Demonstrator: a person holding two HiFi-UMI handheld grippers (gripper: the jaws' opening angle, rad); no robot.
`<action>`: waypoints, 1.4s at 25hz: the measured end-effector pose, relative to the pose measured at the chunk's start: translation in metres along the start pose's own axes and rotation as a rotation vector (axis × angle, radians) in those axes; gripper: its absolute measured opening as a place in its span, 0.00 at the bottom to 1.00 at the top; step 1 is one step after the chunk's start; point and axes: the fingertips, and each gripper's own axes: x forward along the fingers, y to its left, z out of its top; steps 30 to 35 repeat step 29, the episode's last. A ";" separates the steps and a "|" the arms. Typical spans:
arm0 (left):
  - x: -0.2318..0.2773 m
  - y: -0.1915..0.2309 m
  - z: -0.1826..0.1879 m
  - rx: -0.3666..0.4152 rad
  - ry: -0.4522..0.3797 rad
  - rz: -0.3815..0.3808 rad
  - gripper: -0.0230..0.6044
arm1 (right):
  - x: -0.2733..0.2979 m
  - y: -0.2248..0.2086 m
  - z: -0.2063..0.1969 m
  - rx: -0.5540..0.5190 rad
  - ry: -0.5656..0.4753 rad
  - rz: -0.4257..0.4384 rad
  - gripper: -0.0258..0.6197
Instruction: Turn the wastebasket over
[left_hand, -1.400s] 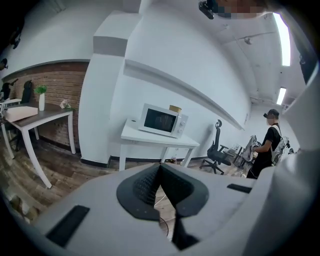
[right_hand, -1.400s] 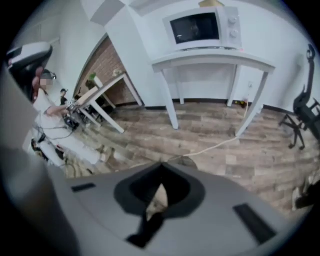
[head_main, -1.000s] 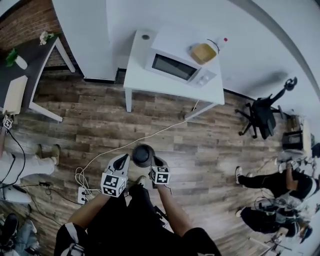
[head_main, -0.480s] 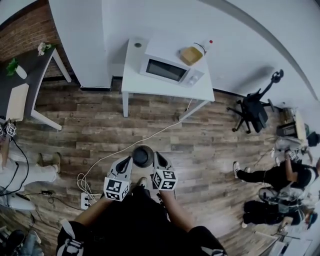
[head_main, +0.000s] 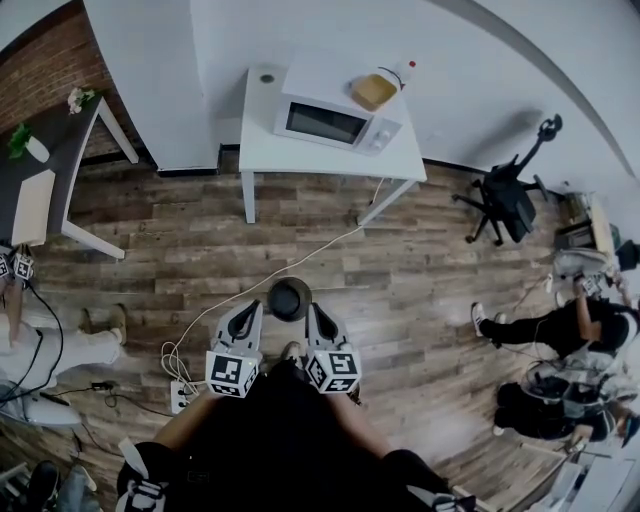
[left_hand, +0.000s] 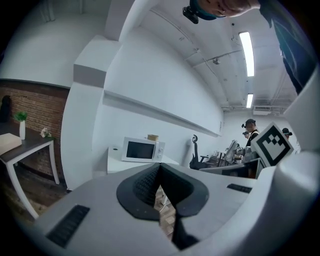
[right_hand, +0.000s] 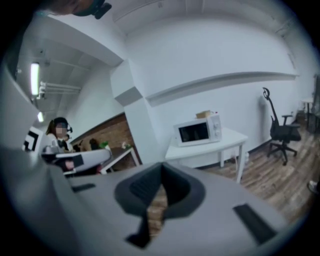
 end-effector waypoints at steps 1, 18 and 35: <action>-0.001 0.001 0.000 0.001 -0.004 0.004 0.09 | -0.003 0.002 -0.002 0.002 -0.003 0.004 0.09; -0.006 -0.001 -0.005 0.001 0.007 -0.028 0.09 | -0.013 0.013 -0.014 0.000 0.004 -0.002 0.09; -0.003 0.002 -0.006 -0.006 0.012 -0.039 0.09 | -0.011 0.020 -0.012 -0.021 0.007 0.004 0.09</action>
